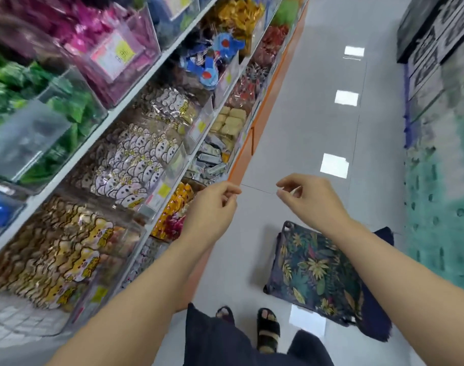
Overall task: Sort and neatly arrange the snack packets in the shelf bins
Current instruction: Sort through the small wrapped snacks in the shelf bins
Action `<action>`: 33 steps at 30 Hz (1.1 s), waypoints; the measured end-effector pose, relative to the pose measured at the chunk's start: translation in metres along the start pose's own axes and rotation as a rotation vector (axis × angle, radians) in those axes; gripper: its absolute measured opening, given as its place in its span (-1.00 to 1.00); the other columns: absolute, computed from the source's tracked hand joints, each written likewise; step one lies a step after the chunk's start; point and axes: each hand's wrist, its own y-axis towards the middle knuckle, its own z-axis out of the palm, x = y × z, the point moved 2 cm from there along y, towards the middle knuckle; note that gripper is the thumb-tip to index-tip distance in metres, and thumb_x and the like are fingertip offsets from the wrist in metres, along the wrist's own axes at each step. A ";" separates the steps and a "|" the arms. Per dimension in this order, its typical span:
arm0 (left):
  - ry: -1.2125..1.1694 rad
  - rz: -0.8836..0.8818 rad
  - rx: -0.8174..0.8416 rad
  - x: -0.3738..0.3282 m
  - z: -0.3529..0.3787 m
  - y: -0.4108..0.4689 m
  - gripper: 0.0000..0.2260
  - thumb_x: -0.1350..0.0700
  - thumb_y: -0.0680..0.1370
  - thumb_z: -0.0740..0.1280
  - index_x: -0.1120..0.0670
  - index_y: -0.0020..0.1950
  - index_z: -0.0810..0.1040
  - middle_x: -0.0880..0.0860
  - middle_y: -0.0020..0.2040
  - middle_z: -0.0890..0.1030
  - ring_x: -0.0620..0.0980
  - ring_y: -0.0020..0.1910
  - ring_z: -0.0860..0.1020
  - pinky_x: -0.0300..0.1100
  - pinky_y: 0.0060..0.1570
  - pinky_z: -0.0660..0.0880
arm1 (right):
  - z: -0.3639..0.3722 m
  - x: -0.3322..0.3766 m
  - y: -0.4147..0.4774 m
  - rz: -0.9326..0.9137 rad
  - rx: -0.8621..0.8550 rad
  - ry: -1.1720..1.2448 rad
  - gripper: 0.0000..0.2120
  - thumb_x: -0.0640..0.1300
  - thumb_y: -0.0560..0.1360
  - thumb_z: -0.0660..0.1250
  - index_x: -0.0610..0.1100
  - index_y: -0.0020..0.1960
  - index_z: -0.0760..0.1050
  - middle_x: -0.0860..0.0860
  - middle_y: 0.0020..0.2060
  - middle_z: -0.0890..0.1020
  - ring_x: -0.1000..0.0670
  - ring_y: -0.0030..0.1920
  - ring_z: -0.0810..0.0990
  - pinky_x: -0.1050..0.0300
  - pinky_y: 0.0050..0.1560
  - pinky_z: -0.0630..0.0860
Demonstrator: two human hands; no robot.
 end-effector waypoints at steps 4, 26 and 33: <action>-0.014 0.018 -0.026 -0.001 -0.014 0.043 -0.83 0.17 0.57 0.22 -0.03 0.03 0.57 -0.17 -0.10 0.56 -0.17 -0.13 0.55 -0.19 -0.11 0.50 | 0.001 0.013 0.058 -0.022 0.017 -0.008 -0.85 -0.05 0.50 0.31 0.01 0.04 0.58 0.24 -0.24 0.54 0.20 -0.27 0.49 0.13 -0.10 0.49; -0.005 -0.225 -0.226 0.024 -0.064 0.199 -0.82 0.11 0.59 0.24 -0.20 -0.03 0.52 -0.16 0.00 0.59 -0.18 -0.27 0.52 -0.20 -0.31 0.46 | 0.030 0.093 0.289 -0.389 0.303 -0.245 -0.85 -0.08 0.49 0.29 -0.01 0.01 0.59 0.11 -0.18 0.63 0.01 -0.17 0.59 0.12 -0.18 0.51; -0.086 -0.568 -0.637 0.045 -0.029 0.223 -0.86 0.09 0.57 0.28 -0.03 0.09 0.58 -0.12 0.00 0.62 -0.24 -0.21 0.51 -0.39 -0.30 0.37 | 0.058 0.100 0.350 -0.798 0.610 -0.475 -0.82 -0.09 0.49 0.23 0.06 0.01 0.57 0.06 -0.07 0.65 -0.02 -0.06 0.58 0.18 -0.21 0.43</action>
